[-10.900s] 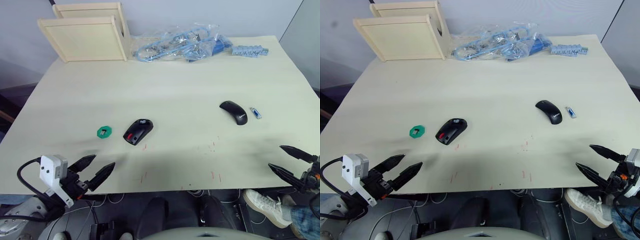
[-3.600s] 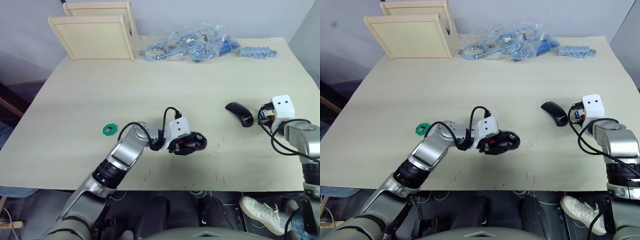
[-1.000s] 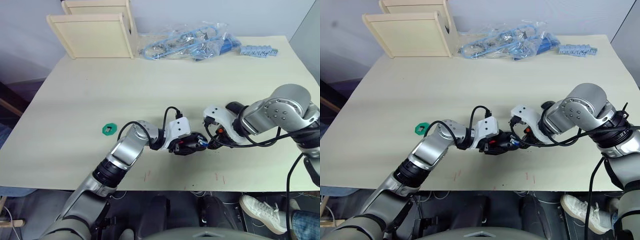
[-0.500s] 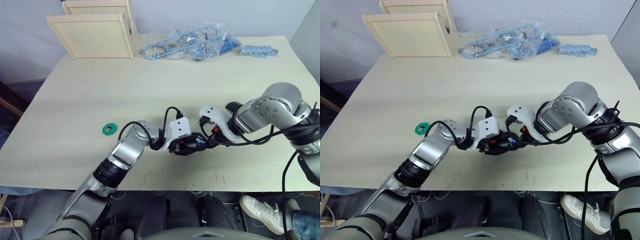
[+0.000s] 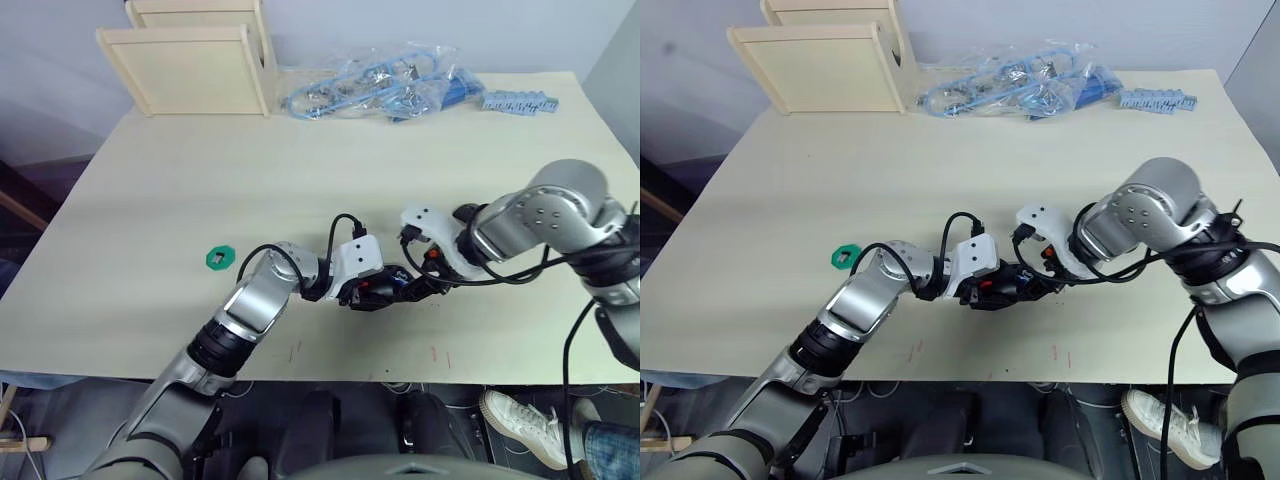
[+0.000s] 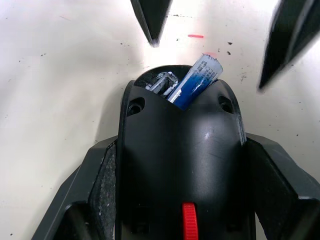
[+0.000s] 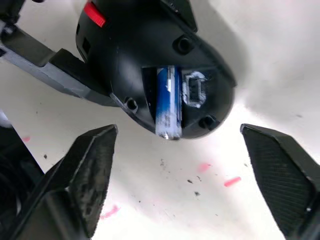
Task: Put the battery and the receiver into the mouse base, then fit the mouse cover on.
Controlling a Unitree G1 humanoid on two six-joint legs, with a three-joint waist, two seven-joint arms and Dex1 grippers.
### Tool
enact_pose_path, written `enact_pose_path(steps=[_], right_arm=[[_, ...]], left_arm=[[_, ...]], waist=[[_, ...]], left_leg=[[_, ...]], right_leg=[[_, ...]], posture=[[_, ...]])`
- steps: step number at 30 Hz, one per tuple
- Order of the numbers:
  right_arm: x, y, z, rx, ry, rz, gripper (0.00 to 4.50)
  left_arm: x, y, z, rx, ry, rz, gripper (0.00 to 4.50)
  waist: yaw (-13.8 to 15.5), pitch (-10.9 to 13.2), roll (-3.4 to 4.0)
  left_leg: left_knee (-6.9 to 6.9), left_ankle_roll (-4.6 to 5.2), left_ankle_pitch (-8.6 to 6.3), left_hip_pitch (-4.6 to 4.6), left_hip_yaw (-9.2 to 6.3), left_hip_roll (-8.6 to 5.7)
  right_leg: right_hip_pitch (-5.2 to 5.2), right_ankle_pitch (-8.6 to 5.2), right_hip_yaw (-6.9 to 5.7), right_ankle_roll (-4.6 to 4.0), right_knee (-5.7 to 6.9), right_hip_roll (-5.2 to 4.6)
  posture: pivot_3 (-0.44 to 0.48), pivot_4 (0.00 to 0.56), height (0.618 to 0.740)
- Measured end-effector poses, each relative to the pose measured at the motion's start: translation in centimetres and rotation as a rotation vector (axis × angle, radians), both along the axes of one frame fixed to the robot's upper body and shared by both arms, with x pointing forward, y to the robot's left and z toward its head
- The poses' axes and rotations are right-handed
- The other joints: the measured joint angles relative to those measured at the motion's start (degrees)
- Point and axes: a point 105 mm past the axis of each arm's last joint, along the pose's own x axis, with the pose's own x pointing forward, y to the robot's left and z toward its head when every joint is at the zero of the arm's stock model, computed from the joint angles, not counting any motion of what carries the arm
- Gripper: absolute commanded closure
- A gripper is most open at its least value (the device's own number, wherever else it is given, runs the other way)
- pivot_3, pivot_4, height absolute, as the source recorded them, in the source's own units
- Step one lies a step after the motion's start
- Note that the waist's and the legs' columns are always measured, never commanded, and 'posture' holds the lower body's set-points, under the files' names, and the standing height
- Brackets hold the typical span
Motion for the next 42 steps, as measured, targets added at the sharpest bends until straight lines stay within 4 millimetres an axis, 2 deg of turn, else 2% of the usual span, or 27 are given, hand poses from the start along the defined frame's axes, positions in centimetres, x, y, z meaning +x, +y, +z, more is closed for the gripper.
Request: enact_pose_path(steps=[2, 4, 6, 10, 14, 21, 24, 29, 32, 35, 36, 39, 42], right_arm=[[-0.2, -1.7, 1.4, 0.027, -0.093, -0.025, 0.30], [-0.6, -1.8, 1.5, 0.042, -0.114, -0.019, 0.30], [-1.9, -2.4, 0.9, 0.107, -0.196, -0.015, 0.30], [-2.3, -3.4, 0.4, 0.111, -0.302, -0.036, 0.30], [-2.6, -3.2, 0.7, 0.207, -0.441, -0.044, 0.30], [-4.9, -2.7, -0.4, 0.422, -0.459, -0.019, 0.30], [-4.9, -2.4, -0.5, 0.517, -0.517, -0.046, 0.30], [-4.3, -2.7, -0.5, 0.567, -0.596, -0.061, 0.30], [-3.9, -2.7, -1.0, 0.621, -0.597, -0.095, 1.08], [-3.7, -2.6, -1.4, 0.658, -0.610, -0.090, 2.54], [-3.7, -2.5, -1.6, 0.659, -0.619, -0.081, 3.23], [-3.6, -2.2, -2.0, 0.671, -0.636, -0.058, 4.37], [-3.5, -1.9, -2.1, 0.696, -0.651, -0.050, 4.37]], left_arm=[[0.0, 0.0, 0.1, -0.002, -0.003, 0.000, 1.59], [0.0, 0.0, 0.0, -0.003, -0.002, 0.001, 1.59], [-0.2, -0.1, 0.0, -0.008, -0.003, -0.002, 1.59], [-0.1, 0.2, 0.0, -0.004, 0.000, 0.006, 1.59], [-0.1, 0.2, 0.0, -0.003, 0.001, 0.008, 1.59], [-0.2, 0.2, 0.0, -0.004, 0.002, 0.009, 1.59], [-0.2, 0.4, 0.0, 0.001, 0.004, 0.016, 1.59], [-0.2, 0.4, 0.0, 0.002, 0.007, 0.017, 1.59], [-0.2, 0.4, 0.0, 0.002, 0.007, 0.017, 1.59], [-0.2, 0.4, 0.0, 0.002, 0.007, 0.017, 1.59], [-0.2, 0.4, 0.0, 0.003, 0.007, 0.017, 1.59], [-0.1, 0.4, 0.0, 0.004, 0.008, 0.016, 1.59], [-0.1, 0.4, 0.0, 0.004, 0.009, 0.016, 1.59]], waist=[[-0.1, 0.0, 0.00], [0.0, 0.0, -0.02], [0.3, 0.0, -0.05], [-0.2, 0.0, -0.04], [-0.2, 0.0, -0.05], [-0.2, 0.0, -0.10], [-0.3, 0.0, -0.10], [-0.5, 0.0, -0.11], [-0.5, 0.0, -0.12], [-0.6, 0.0, -0.11], [-0.6, 0.0, -0.11], [-0.6, 0.0, -0.11], [-0.6, 0.0, -0.11]], left_leg=[[0.01, 0.00, 0.00, -0.08, 0.02, -0.01], [0.00, 0.00, 0.00, -0.09, -0.03, 0.00], [0.02, 0.00, 0.00, -0.20, -0.09, 0.00], [0.07, 0.00, 0.00, -0.13, 0.05, -0.01], [0.06, 0.00, 0.00, -0.10, 0.03, 0.01], [0.08, 0.00, 0.01, -0.08, 0.08, 0.01], [0.08, 0.00, 0.01, -0.03, 0.13, 0.02], [0.08, 0.00, 0.01, -0.02, 0.11, 0.02], [0.08, -0.01, 0.01, -0.01, 0.12, 0.02], [0.08, -0.01, 0.01, -0.01, 0.14, 0.02], [0.08, -0.01, 0.01, 0.00, 0.14, 0.02], [0.08, -0.01, 0.01, 0.00, 0.13, 0.02], [0.08, -0.01, 0.01, 0.01, 0.13, 0.02]], right_leg=[[-0.07, 0.00, 0.01, 0.00, 0.00, -0.01], [-0.07, 0.00, -0.03, 0.00, 0.00, -0.01], [-0.09, 0.00, -0.10, 0.01, -0.07, -0.01], [-0.10, 0.01, 0.04, 0.03, 0.03, -0.01], [-0.10, 0.00, 0.03, 0.03, 0.08, 0.04], [-0.10, 0.00, 0.07, 0.03, 0.08, 0.05], [-0.10, -0.01, 0.13, 0.03, 0.12, 0.07], [-0.09, -0.01, 0.13, 0.02, 0.12, 0.08], [-0.09, -0.01, 0.15, 0.02, 0.12, 0.08], [-0.09, -0.01, 0.16, 0.02, 0.13, 0.08], [-0.09, -0.01, 0.15, 0.02, 0.13, 0.08], [-0.09, -0.01, 0.15, 0.02, 0.14, 0.08], [-0.09, -0.01, 0.15, 0.02, 0.14, 0.09]], posture=[[0.000, 0.150, 0.740], [0.000, 0.150, 0.740], [0.000, 0.150, 0.740], [0.000, 0.150, 0.740], [0.000, 0.150, 0.740], [0.000, 0.150, 0.740], [0.000, 0.150, 0.740], [0.000, 0.150, 0.740], [0.000, 0.150, 0.740], [0.000, 0.150, 0.740], [0.000, 0.150, 0.740], [0.000, 0.150, 0.740], [0.000, 0.150, 0.740]])
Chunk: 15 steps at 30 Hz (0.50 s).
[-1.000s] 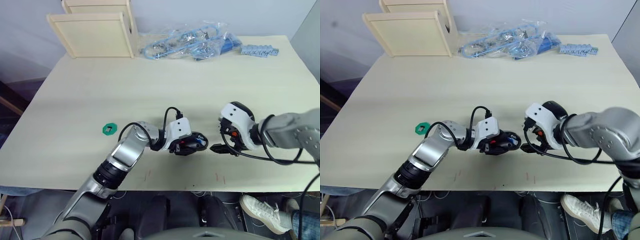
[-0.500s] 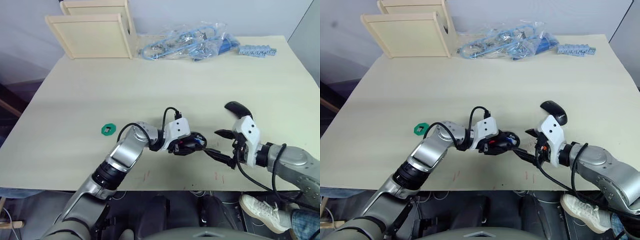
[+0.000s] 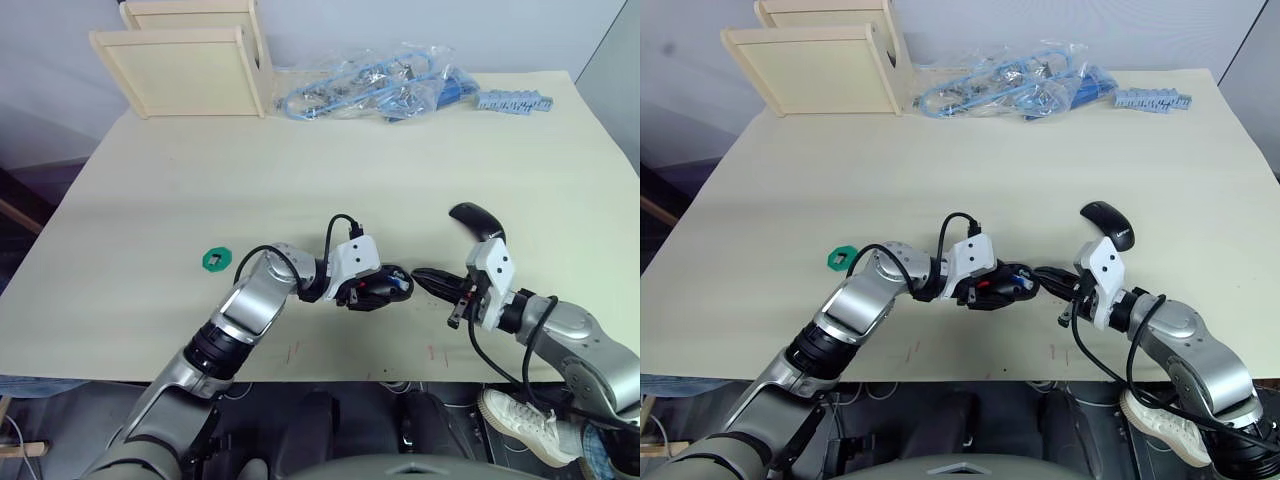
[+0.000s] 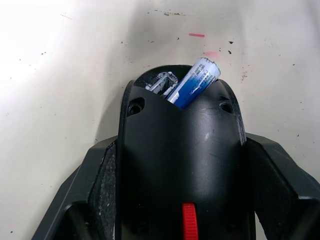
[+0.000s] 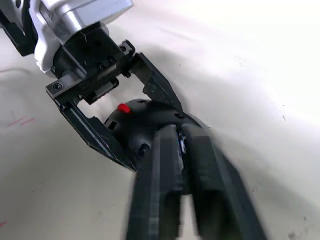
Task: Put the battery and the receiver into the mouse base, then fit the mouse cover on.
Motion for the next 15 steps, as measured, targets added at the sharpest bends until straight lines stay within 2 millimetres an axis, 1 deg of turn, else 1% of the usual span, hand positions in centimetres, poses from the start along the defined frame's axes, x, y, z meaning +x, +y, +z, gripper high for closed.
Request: enact_pose_path(steps=[3, 6, 10, 15], right_arm=[[-0.2, 0.4, -0.8, 0.015, 0.008, 0.017, 4.37], [0.0, 0.7, -1.0, 0.039, -0.003, 0.014, 4.37], [-0.1, 1.6, -1.5, 0.076, -0.011, 0.018, 4.37], [0.0, 1.5, -2.3, 0.078, -0.009, -0.004, 4.37]], left_arm=[[0.0, 0.0, 0.0, -0.001, 0.002, 0.001, 1.59], [0.0, 0.1, 0.0, 0.000, 0.004, 0.003, 1.59], [0.0, 0.1, 0.0, 0.000, 0.005, 0.004, 1.59], [0.0, 0.2, 0.0, 0.001, 0.005, 0.005, 1.59]], waist=[[0.0, 0.0, 0.00], [-0.1, 0.0, 0.00], [-0.3, 0.0, 0.02], [-0.4, 0.0, 0.02]], left_leg=[[0.00, 0.00, 0.00, 0.01, 0.01, 0.00], [0.00, 0.00, 0.00, 0.02, 0.01, 0.00], [0.01, -0.01, 0.00, 0.03, 0.03, -0.01], [0.01, -0.01, 0.01, 0.06, 0.04, -0.01]], right_leg=[[0.00, 0.00, 0.01, 0.00, 0.01, 0.00], [0.00, 0.00, 0.02, 0.00, 0.02, 0.00], [0.00, 0.00, 0.04, 0.00, 0.05, -0.01], [0.00, 0.00, 0.05, 0.00, 0.07, -0.01]], posture=[[0.000, 0.150, 0.740], [0.000, 0.150, 0.740], [0.000, 0.150, 0.740], [0.000, 0.150, 0.740]])
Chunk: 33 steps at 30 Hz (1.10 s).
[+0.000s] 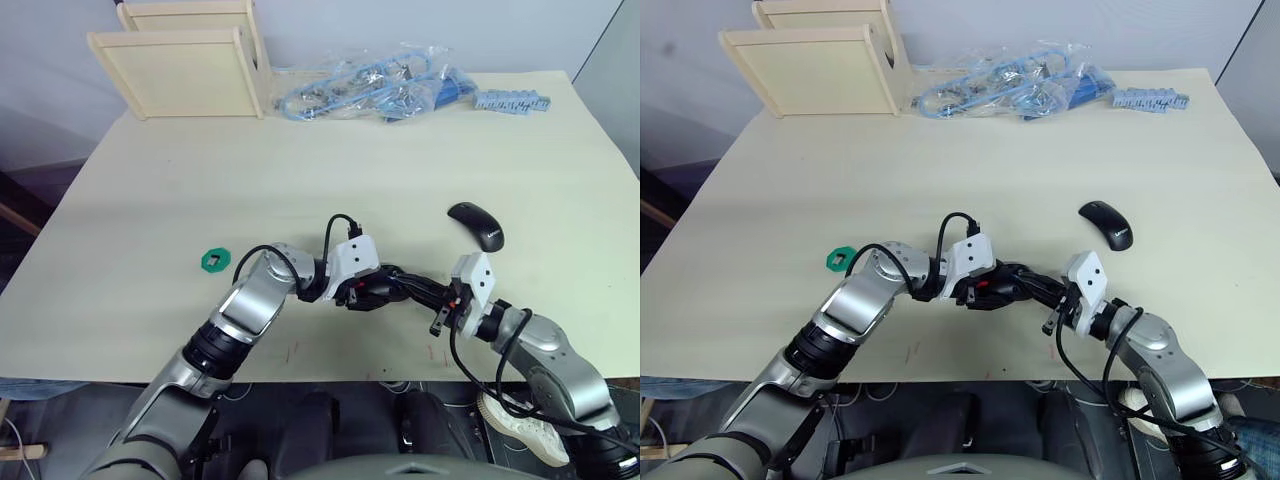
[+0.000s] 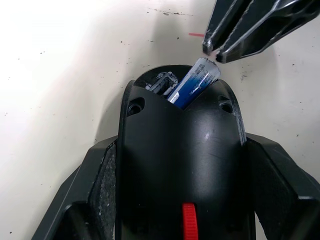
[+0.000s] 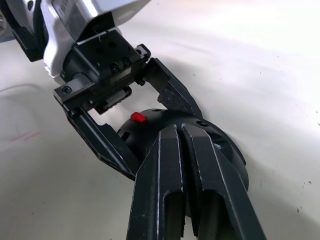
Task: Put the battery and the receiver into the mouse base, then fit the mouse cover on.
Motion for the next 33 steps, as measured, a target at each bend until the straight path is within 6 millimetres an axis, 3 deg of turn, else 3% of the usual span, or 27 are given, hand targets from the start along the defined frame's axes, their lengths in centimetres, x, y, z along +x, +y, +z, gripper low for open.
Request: enact_pose_path(steps=[7, 11, 19, 23, 29, 32, 33], right_arm=[[0.5, 0.1, -1.4, -0.018, -0.005, -0.034, 4.37], [0.5, 0.4, -2.3, -0.037, 0.001, -0.029, 4.37], [1.3, 0.7, -3.8, -0.099, 0.082, -0.023, 4.37], [1.5, 0.6, -3.7, -0.085, 0.103, -0.020, 4.37], [0.8, -1.1, -2.4, -0.077, 0.085, 0.023, 4.37], [0.2, -2.2, -0.6, -0.047, 0.033, 0.074, 4.37], [0.0, -2.8, -0.1, -0.071, 0.021, 0.093, 4.16]], left_arm=[[0.0, 0.1, 0.0, 0.003, 0.000, 0.001, 1.59], [0.1, 0.3, -0.3, 0.010, 0.008, 0.010, 1.59], [0.2, 0.7, -0.8, 0.018, 0.025, 0.026, 1.59], [0.3, 0.7, -0.9, 0.020, 0.029, 0.031, 1.59], [0.2, 0.4, -0.8, 0.012, 0.025, 0.022, 1.59], [0.2, 0.4, -0.7, 0.012, 0.023, 0.022, 1.59], [0.2, 0.4, -0.7, 0.011, 0.023, 0.021, 1.59]], waist=[[-0.2, -0.1, 0.01], [-0.6, -0.1, -0.02], [-0.9, -1.1, -0.53], [-0.9, -1.2, -0.58], [-0.6, -1.0, -0.47], [-0.7, -0.9, -0.36], [-0.6, -0.8, -0.33]], left_leg=[[-0.01, 0.00, 0.00, 0.12, 0.03, 0.00], [-0.17, 0.01, -0.01, 0.81, 0.07, 0.01], [-0.22, 0.01, -0.02, 1.05, 0.03, 0.09], [-0.35, 0.01, -0.04, 1.52, 0.04, 0.11], [-0.35, 0.03, -0.06, 1.39, 0.03, 0.08], [-0.34, 0.03, -0.06, 1.38, 0.02, 0.07], [-0.33, 0.03, -0.06, 1.38, 0.03, 0.07]], right_leg=[[0.08, 0.00, 0.03, 0.00, 0.01, 0.00], [0.73, -0.04, 0.07, -0.02, -0.11, 0.01], [0.92, -0.09, 0.09, -0.10, -0.10, 0.12], [1.36, -0.14, 0.10, -0.14, -0.21, 0.13], [1.33, -0.18, 0.08, -0.05, -0.29, 0.08], [1.32, -0.18, 0.10, -0.04, -0.27, 0.06], [1.32, -0.18, 0.10, -0.04, -0.27, 0.06]], posture=[[0.000, 0.150, 0.740], [0.000, 0.150, 0.740], [0.000, 0.150, 0.740], [0.000, 0.150, 0.740], [0.000, 0.150, 0.740], [0.000, 0.150, 0.740], [0.000, 0.150, 0.740]])
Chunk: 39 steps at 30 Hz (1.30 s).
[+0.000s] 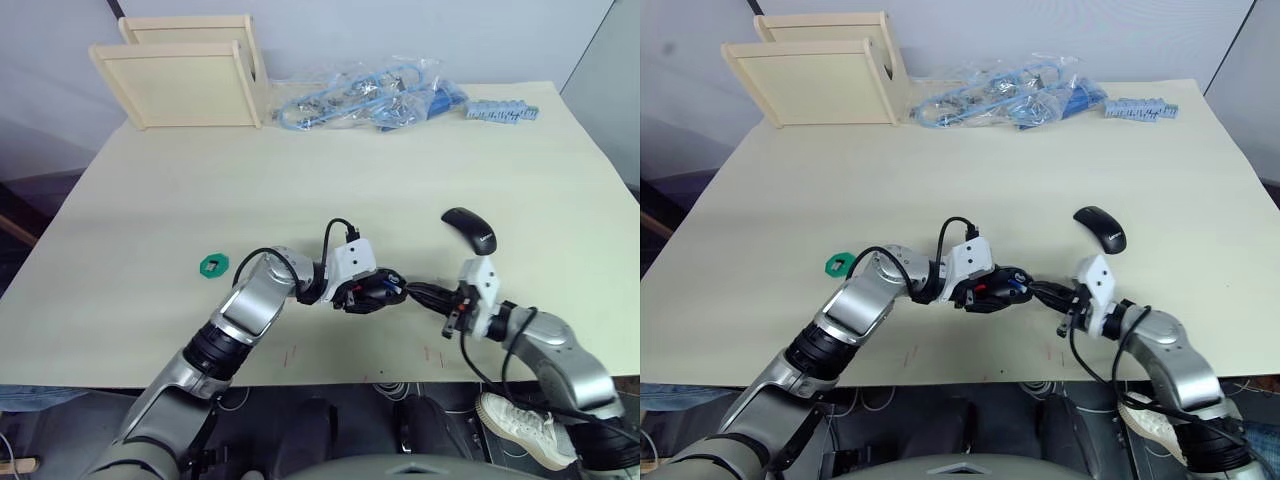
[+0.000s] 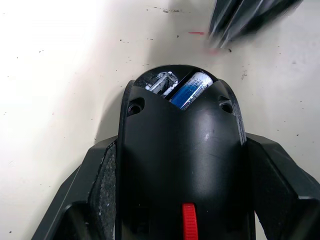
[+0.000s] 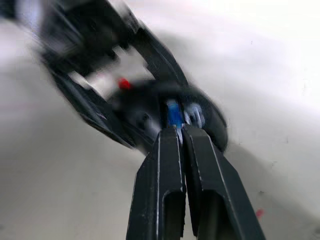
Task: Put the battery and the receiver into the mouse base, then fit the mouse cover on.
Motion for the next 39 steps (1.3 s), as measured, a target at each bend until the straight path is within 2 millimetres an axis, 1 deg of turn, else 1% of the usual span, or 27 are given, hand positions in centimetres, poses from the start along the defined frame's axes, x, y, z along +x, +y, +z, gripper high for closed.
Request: enact_pose_path(steps=[2, 4, 5, 6, 7, 8, 9, 13, 20, 22, 24, 30, 35, 38, 39], right_arm=[[-0.6, -2.0, 0.8, -0.057, -0.016, 0.028, 3.53], [-1.2, -3.8, 1.4, -0.096, -0.028, 0.033, 2.51], [-1.4, -4.2, 1.5, -0.106, -0.025, 0.038, 2.11], [-1.8, -4.6, 1.5, -0.109, -0.019, 0.044, 1.53], [-2.1, -5.0, 1.4, -0.111, -0.011, 0.050, 1.08], [-2.4, -5.5, 1.6, -0.116, -0.012, 0.050, 0.36], [-2.4, -5.6, 1.7, -0.117, -0.013, 0.050, 0.08], [-3.1, -6.7, 2.3, -0.119, -0.026, 0.042, 0.08], [-4.2, -7.4, 2.5, -0.101, -0.033, 0.055, 0.08], [-4.5, -7.9, 2.8, -0.099, -0.048, 0.050, 0.00], [-4.5, -7.9, 2.8, -0.099, -0.052, 0.055, 0.00], [-4.4, -7.8, 3.0, -0.098, -0.066, 0.066, 0.00], [-4.1, -7.5, 3.5, -0.093, -0.091, 0.076, 0.00], [-3.8, -7.2, 3.8, -0.083, -0.110, 0.086, 0.00], [-3.7, -7.0, 3.9, -0.079, -0.117, 0.094, 0.00]], left_arm=[[-0.1, -0.1, 0.0, -0.001, -0.002, -0.006, 1.59], [-0.1, -0.1, 0.1, 0.001, -0.003, -0.007, 1.59], [-0.1, -0.1, 0.1, 0.002, -0.004, -0.007, 1.59], [0.0, 0.0, 0.1, 0.003, -0.004, -0.006, 1.59], [0.0, 0.0, 0.1, 0.003, -0.005, -0.006, 1.59], [0.0, 0.0, 0.1, 0.003, -0.005, -0.006, 1.59], [0.0, 0.0, 0.1, 0.004, -0.005, -0.006, 1.59], [-0.1, -0.1, 0.1, 0.002, -0.007, -0.010, 1.59], [-0.3, 0.0, 0.1, -0.004, -0.005, -0.010, 1.59], [-0.7, 0.1, 0.0, -0.032, 0.031, -0.002, 0.54], [-0.9, 0.1, -0.1, -0.042, 0.047, -0.005, 0.13], [-1.3, 0.3, 0.5, -0.101, 0.061, 0.000, 0.13], [-1.9, 2.7, 1.6, -0.135, 0.049, 0.048, 0.13], [-2.2, 4.4, 2.1, -0.170, 0.056, 0.106, 0.13], [-2.4, 5.4, 2.4, -0.190, 0.055, 0.136, 0.13]], waist=[[0.2, 0.0, -0.01], [0.2, 0.1, -0.04], [0.1, 0.1, -0.05], [0.1, 0.1, -0.05], [0.1, 0.1, -0.03], [0.1, 0.1, -0.03], [0.1, 0.1, -0.04], [0.1, 0.1, -0.05], [0.1, 0.2, -0.04], [0.1, 0.2, -0.02], [0.0, 0.3, -0.01], [0.0, 0.6, 0.04], [0.0, 0.8, 0.08], [0.0, 0.8, 0.05], [0.0, 0.9, 0.05]], left_leg=[[0.01, 0.00, 0.00, -0.06, -0.01, -0.01], [0.00, 0.03, -0.02, -0.07, -0.02, 0.00], [0.00, 0.03, -0.02, -0.07, -0.03, 0.00], [0.00, 0.03, -0.02, -0.06, -0.03, 0.01], [0.01, 0.03, -0.02, -0.05, -0.01, 0.01], [0.01, 0.03, -0.02, -0.06, 0.00, 0.01], [0.01, 0.03, -0.02, -0.06, 0.01, 0.01], [0.01, 0.03, -0.02, -0.11, -0.02, 0.00], [0.01, 0.03, -0.02, -0.11, -0.01, 0.01], [0.01, 0.03, -0.02, -0.11, -0.01, 0.01], [0.02, 0.03, -0.02, -0.10, -0.01, 0.01], [0.04, 0.03, -0.02, -0.23, -0.02, 0.01], [0.10, 0.02, -0.01, -0.58, -0.12, 0.04], [0.10, 0.02, -0.01, -0.59, -0.15, 0.06], [0.10, 0.02, -0.01, -0.59, -0.15, 0.07]], right_leg=[[0.00, -0.01, -0.07, 0.01, -0.06, -0.01], [0.00, -0.01, -0.08, 0.01, -0.07, -0.01], [0.00, -0.01, -0.08, 0.00, -0.06, 0.00], [0.00, -0.01, -0.08, 0.00, -0.03, 0.00], [0.00, -0.01, -0.06, 0.01, -0.02, 0.00], [0.00, -0.01, -0.06, 0.01, -0.03, -0.01], [0.00, -0.01, -0.05, 0.01, -0.03, -0.01], [0.00, -0.01, -0.08, 0.01, -0.08, -0.01], [-0.01, -0.02, -0.08, 0.02, -0.08, -0.01], [-0.01, -0.01, -0.06, 0.02, -0.07, -0.03], [-0.01, -0.02, -0.06, 0.03, -0.06, -0.03], [-0.14, -0.01, -0.06, 0.02, -0.06, -0.03], [-0.60, 0.00, -0.01, 0.01, 0.13, -0.03], [-0.62, 0.00, 0.01, 0.01, 0.13, -0.04], [-0.65, 0.00, 0.05, 0.01, 0.13, -0.04]], posture=[[0.000, 0.150, 0.740], [0.000, 0.150, 0.740], [0.000, 0.150, 0.740], [0.000, 0.150, 0.740], [0.000, 0.150, 0.740], [0.000, 0.150, 0.740], [0.000, 0.150, 0.740], [0.000, 0.150, 0.740], [0.000, 0.150, 0.740], [0.000, 0.150, 0.740], [0.000, 0.150, 0.740], [0.000, 0.150, 0.740], [0.000, 0.150, 0.740], [0.000, 0.150, 0.740], [0.000, 0.150, 0.740]])
